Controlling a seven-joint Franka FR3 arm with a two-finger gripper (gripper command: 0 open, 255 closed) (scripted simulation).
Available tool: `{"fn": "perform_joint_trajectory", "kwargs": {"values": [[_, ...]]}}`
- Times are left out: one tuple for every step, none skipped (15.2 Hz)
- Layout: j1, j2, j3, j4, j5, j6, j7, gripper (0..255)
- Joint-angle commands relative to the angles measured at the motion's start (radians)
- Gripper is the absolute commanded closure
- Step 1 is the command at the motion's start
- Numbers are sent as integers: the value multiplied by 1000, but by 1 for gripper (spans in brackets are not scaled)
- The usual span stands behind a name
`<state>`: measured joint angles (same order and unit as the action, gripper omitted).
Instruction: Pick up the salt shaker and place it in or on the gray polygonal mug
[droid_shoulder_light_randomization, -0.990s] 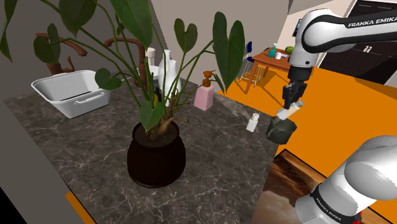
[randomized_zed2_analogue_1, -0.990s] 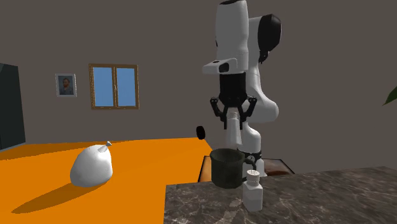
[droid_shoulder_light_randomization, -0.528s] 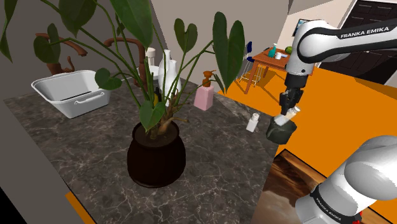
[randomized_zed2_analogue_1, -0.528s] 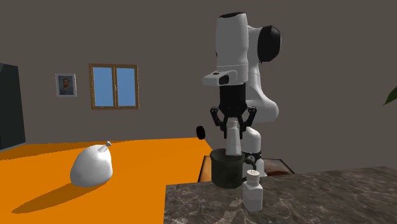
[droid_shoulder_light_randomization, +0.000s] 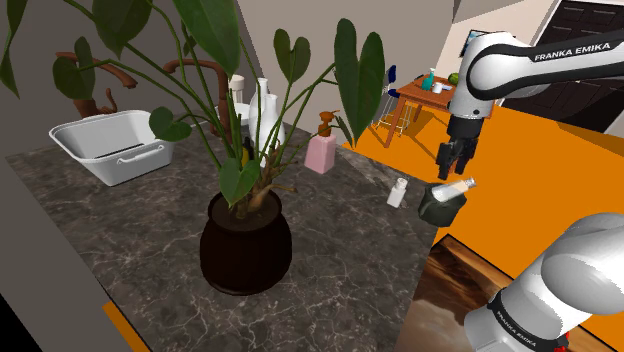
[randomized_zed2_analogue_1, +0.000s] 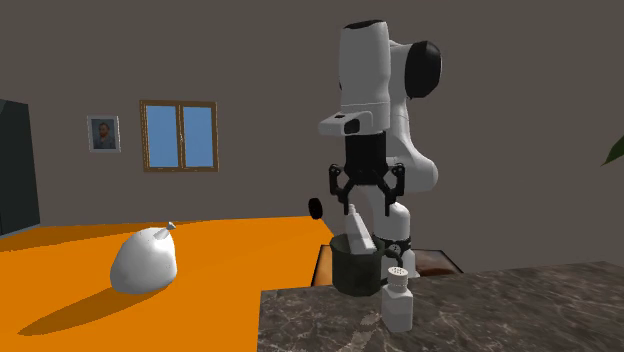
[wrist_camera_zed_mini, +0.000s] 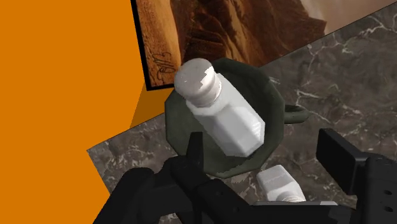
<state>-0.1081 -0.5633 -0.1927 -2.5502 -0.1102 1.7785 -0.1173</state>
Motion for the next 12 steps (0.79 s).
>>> {"fn": "perform_joint_trajectory", "kwargs": {"values": [[0,0,0,0,0,0,0,0],[0,0,0,0,0,0,0,0],[0,0,0,0,0,0,0,0],[0,0,0,0,0,0,0,0],[2,1,3,34,3,-33,-1,0],[3,3,5,69,6,-66,-1,0],[5,7,7,105,9,-98,-2,0],[6,10,9,133,11,-123,-3,0],[6,10,9,133,11,-123,-3,0],[6,10,9,133,11,-123,-3,0],[6,10,9,133,11,-123,-3,0],[6,10,9,133,11,-123,-3,0]]}}
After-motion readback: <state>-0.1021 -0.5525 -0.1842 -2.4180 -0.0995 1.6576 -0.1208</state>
